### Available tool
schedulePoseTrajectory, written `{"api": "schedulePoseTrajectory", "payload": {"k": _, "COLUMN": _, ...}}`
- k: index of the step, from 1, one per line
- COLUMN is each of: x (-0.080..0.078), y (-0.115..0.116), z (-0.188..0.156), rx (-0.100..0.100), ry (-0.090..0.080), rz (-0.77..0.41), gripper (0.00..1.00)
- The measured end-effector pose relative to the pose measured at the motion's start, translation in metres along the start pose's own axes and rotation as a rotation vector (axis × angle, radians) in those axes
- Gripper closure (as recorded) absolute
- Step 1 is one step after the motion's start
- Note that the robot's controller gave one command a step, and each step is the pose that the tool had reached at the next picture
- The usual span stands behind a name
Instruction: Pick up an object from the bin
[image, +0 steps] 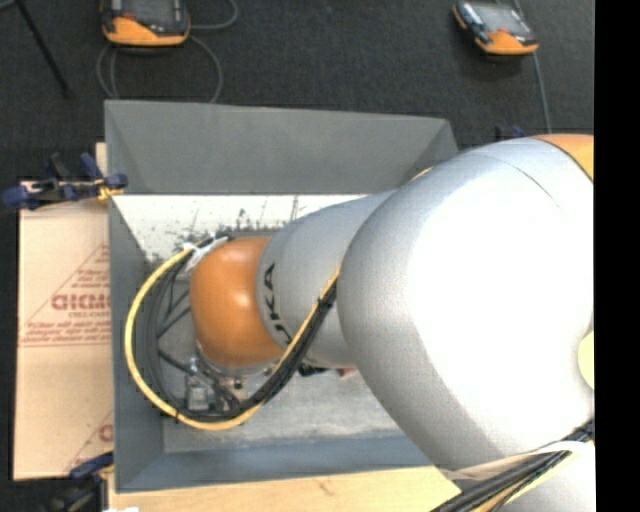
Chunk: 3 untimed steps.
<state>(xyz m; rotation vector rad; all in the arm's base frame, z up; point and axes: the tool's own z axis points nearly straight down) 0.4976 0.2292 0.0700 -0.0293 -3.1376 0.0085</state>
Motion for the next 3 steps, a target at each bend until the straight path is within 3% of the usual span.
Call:
{"api": "schedulePoseTrajectory", "payload": {"k": 1, "x": -0.012, "y": 0.002, "z": 0.000, "rx": -0.005, "ry": -0.004, "rz": 0.056, "gripper": 1.00}}
{"api": "schedulePoseTrajectory", "payload": {"k": 2, "x": -0.091, "y": -0.111, "z": -0.009, "rx": -0.005, "ry": -0.011, "rz": 0.205, "gripper": 1.00}}
{"api": "schedulePoseTrajectory", "payload": {"k": 3, "x": -0.049, "y": -0.077, "z": -0.148, "rx": -0.011, "ry": -0.012, "rz": 0.135, "gripper": 1.00}}
